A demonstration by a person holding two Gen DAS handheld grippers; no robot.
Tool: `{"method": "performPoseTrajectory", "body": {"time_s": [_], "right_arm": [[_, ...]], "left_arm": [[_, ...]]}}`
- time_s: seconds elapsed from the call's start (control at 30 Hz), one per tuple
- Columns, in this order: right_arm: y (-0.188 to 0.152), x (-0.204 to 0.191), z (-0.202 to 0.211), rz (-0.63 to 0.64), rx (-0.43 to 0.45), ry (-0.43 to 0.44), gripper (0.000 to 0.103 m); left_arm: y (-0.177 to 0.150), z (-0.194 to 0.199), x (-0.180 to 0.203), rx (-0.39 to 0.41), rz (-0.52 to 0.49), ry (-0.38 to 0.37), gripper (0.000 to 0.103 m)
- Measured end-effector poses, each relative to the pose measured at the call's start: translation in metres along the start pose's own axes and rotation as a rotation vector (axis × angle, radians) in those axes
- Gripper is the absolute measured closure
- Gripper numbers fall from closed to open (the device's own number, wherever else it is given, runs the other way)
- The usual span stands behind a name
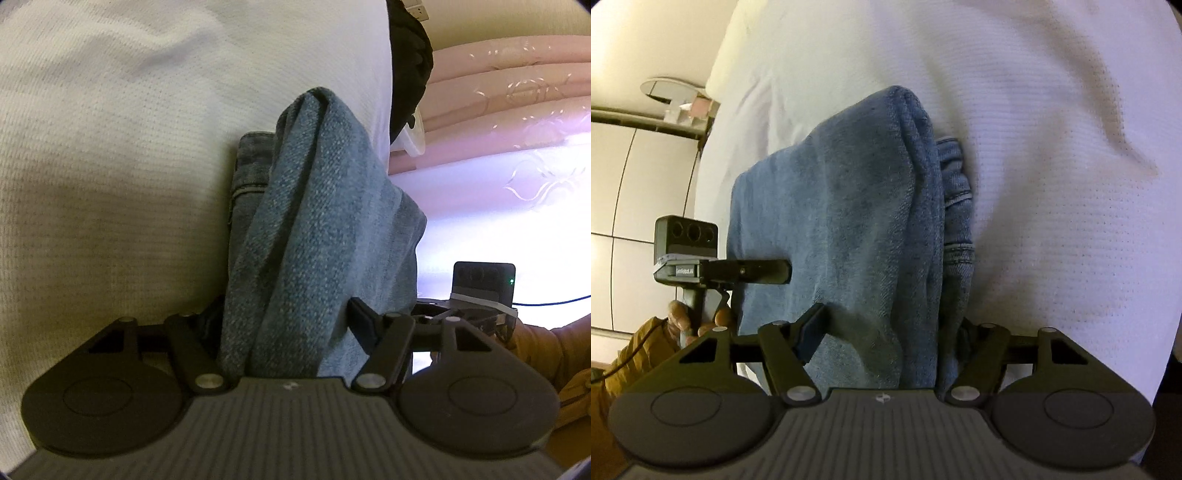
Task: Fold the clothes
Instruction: 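Lift the jeans bundle with both grippers and carry it to the clothes stack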
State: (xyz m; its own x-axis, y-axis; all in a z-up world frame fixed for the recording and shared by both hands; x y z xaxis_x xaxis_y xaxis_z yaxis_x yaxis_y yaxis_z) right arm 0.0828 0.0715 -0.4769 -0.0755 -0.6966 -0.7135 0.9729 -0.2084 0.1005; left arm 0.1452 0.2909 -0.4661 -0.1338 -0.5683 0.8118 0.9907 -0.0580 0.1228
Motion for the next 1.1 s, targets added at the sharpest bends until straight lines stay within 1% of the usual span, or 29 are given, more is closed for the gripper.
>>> {"method": "performPoseTrajectory", "body": {"time_s": [0.03, 0.07, 0.17, 0.27, 0.37, 0.43, 0.5, 0.6, 0.67, 0.73, 0.83, 0.9, 0.97, 1.1], "right_arm": [[0.0, 0.002, 0.003, -0.009, 0.006, 0.009, 0.052], [0.0, 0.003, 0.005, -0.017, 0.007, 0.015, 0.056], [0.004, -0.003, 0.007, 0.016, 0.006, -0.003, 0.063], [0.006, -0.016, 0.017, 0.084, 0.005, -0.014, 0.072], [0.006, -0.033, 0.037, 0.165, -0.003, -0.01, 0.073], [0.006, -0.044, 0.05, 0.217, -0.015, -0.001, 0.074], [0.004, -0.058, 0.059, 0.293, -0.041, 0.008, 0.074], [-0.002, -0.089, 0.075, 0.431, -0.078, 0.054, 0.075], [-0.008, -0.109, 0.084, 0.529, -0.111, 0.099, 0.075], [-0.016, -0.122, 0.089, 0.589, -0.168, 0.148, 0.075], [-0.036, -0.144, 0.096, 0.689, -0.263, 0.202, 0.075], [-0.053, -0.162, 0.103, 0.74, -0.331, 0.257, 0.075], [-0.078, -0.184, 0.107, 0.797, -0.406, 0.311, 0.075], [-0.141, -0.233, 0.114, 0.911, -0.575, 0.4, 0.075]], "left_arm": [[0.001, 0.001, 0.002, 0.006, -0.005, 0.008, 0.04], [0.0, 0.001, 0.004, 0.018, -0.008, 0.017, 0.041], [-0.002, 0.005, 0.012, 0.058, -0.01, 0.043, 0.05], [-0.013, 0.019, 0.032, 0.122, -0.02, 0.061, 0.054], [-0.032, 0.038, 0.061, 0.22, -0.027, 0.08, 0.055], [-0.051, 0.051, 0.079, 0.296, -0.008, 0.109, 0.056], [-0.074, 0.065, 0.095, 0.394, 0.034, 0.137, 0.057], [-0.117, 0.096, 0.113, 0.556, 0.105, 0.165, 0.057], [-0.138, 0.106, 0.132, 0.646, 0.144, 0.199, 0.057], [-0.166, 0.112, 0.15, 0.719, 0.198, 0.253, 0.057], [-0.219, 0.13, 0.179, 0.837, 0.286, 0.318, 0.057], [-0.258, 0.142, 0.201, 0.918, 0.345, 0.369, 0.057], [-0.301, 0.154, 0.221, 0.997, 0.414, 0.418, 0.057], [-0.399, 0.179, 0.258, 1.148, 0.579, 0.497, 0.057]]}}
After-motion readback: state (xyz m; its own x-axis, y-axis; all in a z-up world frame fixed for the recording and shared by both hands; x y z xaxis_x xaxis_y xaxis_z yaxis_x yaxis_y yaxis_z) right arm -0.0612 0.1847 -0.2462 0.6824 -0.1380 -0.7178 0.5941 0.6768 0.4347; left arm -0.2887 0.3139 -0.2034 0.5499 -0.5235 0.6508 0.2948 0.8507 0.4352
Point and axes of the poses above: each gripper's, at about its wrist camera, not at the fingertips, and z roughly against the way its jaws point, x to its right, y to its top, the point moved 10 cm from there along -z, roughly the way its jaws point, and after that the axes turned 5 degrees about -y, right-handed, at the moved point
